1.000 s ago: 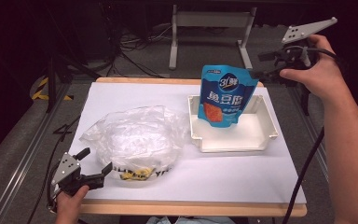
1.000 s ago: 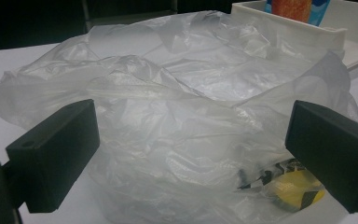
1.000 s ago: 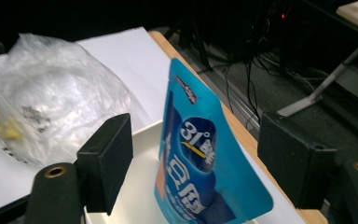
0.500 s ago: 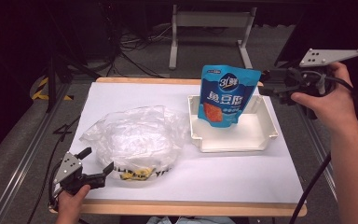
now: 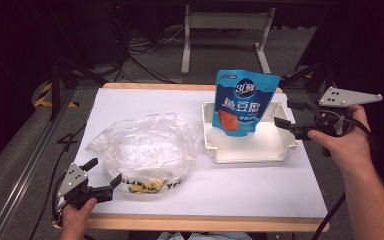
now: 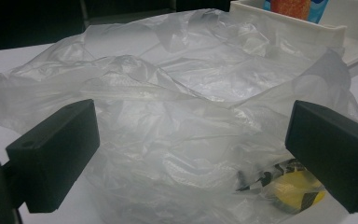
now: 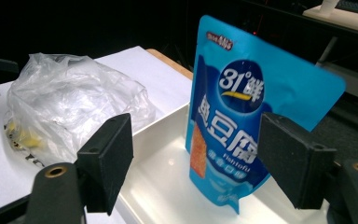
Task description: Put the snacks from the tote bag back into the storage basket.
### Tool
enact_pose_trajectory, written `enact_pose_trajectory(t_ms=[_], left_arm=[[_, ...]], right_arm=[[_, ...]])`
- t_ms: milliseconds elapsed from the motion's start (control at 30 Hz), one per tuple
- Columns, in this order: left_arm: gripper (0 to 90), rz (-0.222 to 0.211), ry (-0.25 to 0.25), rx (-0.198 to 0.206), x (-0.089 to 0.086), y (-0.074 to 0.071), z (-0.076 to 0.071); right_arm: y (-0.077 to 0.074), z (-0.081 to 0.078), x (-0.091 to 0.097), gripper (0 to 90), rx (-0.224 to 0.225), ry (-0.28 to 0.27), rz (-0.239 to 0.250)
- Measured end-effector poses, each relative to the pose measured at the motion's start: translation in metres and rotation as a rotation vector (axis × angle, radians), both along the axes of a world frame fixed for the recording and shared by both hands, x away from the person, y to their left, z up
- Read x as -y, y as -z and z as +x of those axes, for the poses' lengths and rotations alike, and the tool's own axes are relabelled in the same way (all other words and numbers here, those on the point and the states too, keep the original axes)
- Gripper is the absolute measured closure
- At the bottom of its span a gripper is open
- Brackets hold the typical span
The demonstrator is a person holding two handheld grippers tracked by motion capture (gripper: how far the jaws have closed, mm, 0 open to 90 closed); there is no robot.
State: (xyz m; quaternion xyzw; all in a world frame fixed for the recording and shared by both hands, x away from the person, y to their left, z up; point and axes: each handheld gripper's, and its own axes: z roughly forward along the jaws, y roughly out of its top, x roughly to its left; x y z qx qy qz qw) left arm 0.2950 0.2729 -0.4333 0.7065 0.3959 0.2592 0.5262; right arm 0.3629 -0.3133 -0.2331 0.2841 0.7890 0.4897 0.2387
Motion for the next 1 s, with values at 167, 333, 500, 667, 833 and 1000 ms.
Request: enact_pose_trajectory(t_ms=[167, 333, 500, 667, 833, 1000], left_arm=[[3.6, -0.001, -0.004, -0.002, 0.0, 0.0, 0.0], [3.6, 0.007, 0.002, -0.005, 0.0, 0.0, 0.0], [3.6, 0.003, -0.001, -0.005, 0.0, 0.0, 0.0], [3.6, -0.004, 0.0, 0.0, 0.0, 0.0, 0.0], [3.6, -0.005, 0.002, 0.001, 0.0, 0.001, 0.0], [3.6, -0.004, 0.008, 0.006, 0.001, 0.0, 0.0]], right_arm=[[0.023, -0.008, 0.0, 27.2, 0.006, 0.009, 0.0], [0.042, -0.014, -0.001, 27.2, 0.017, 0.026, 0.021], [0.07, -0.021, -0.002, 27.3, 0.025, 0.045, 0.037], [0.094, -0.024, -0.001, 27.3, 0.02, 0.06, 0.055], [0.111, -0.027, 0.002, 28.0, 0.014, 0.075, 0.044], [0.13, -0.031, 0.005, 28.2, 0.009, 0.101, 0.087]])
